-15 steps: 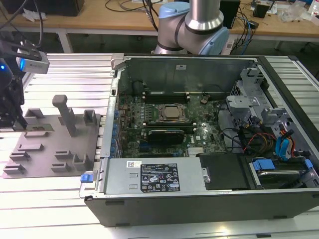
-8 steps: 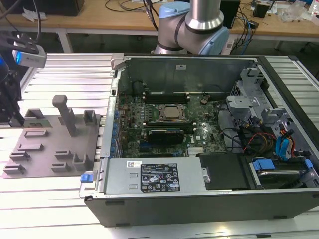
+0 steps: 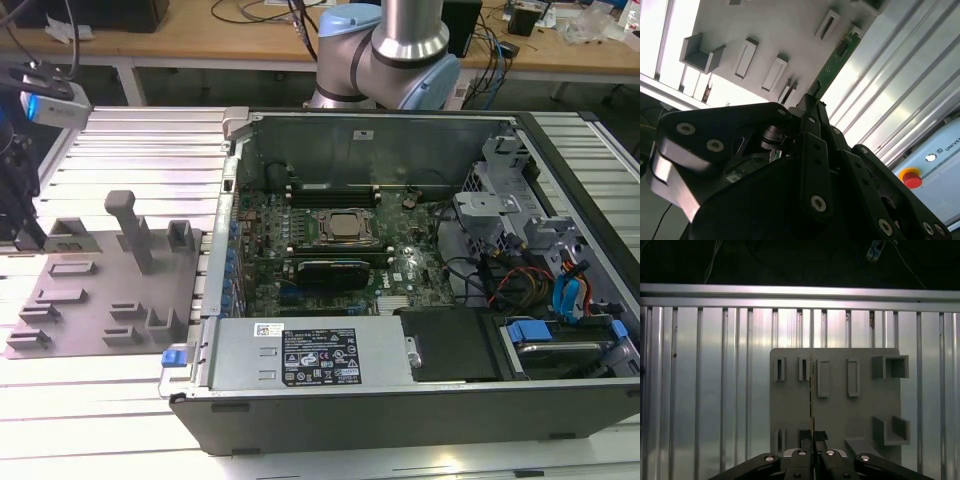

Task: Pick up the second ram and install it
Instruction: 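Pick up the second ram and move it above second insertion slot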

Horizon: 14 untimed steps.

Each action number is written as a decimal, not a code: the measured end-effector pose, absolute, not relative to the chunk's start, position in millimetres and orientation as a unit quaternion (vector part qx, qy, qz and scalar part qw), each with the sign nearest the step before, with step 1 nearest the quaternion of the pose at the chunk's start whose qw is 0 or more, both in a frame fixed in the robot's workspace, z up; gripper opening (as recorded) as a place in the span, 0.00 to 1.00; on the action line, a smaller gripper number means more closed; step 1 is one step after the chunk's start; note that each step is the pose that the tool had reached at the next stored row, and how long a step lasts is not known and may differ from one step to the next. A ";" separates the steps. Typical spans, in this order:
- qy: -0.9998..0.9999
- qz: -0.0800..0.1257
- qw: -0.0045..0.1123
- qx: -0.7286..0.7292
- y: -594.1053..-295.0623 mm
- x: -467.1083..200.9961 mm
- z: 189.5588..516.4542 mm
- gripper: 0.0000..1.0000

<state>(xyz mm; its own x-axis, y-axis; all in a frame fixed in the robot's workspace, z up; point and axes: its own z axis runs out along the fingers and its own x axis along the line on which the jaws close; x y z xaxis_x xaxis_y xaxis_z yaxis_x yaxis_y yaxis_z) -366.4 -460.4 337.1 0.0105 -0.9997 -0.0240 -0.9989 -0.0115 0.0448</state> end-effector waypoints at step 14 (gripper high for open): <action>-0.703 -0.024 0.007 0.711 -460.3 -366.4 375.6 0.11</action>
